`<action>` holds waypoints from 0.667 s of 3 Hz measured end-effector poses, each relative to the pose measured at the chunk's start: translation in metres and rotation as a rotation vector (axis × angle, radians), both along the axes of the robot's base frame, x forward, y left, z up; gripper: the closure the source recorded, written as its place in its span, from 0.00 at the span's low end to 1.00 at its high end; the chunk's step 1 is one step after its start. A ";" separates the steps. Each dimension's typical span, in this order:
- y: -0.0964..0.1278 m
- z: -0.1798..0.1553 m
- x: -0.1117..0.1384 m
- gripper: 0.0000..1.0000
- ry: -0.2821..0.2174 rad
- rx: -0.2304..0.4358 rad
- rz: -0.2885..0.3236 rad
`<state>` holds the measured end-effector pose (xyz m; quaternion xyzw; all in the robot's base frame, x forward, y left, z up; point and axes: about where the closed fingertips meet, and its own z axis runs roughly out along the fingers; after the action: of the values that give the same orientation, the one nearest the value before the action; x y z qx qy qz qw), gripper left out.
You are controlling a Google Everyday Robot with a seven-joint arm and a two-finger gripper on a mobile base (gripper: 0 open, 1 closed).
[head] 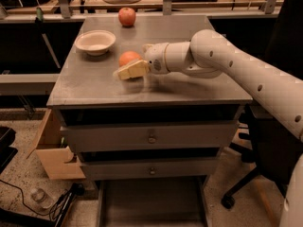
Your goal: Pick orange from bottom drawer and place on counter
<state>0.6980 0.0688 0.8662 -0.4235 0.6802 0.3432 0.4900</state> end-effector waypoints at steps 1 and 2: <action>-0.004 0.011 -0.001 0.00 0.002 0.008 0.041; -0.029 0.055 -0.003 0.00 -0.030 0.041 0.111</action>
Offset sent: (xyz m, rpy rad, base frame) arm -0.0105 -0.0693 0.1193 0.0845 -0.0736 0.2249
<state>0.6954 0.0401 0.9211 -0.4554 0.6412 0.3775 0.4889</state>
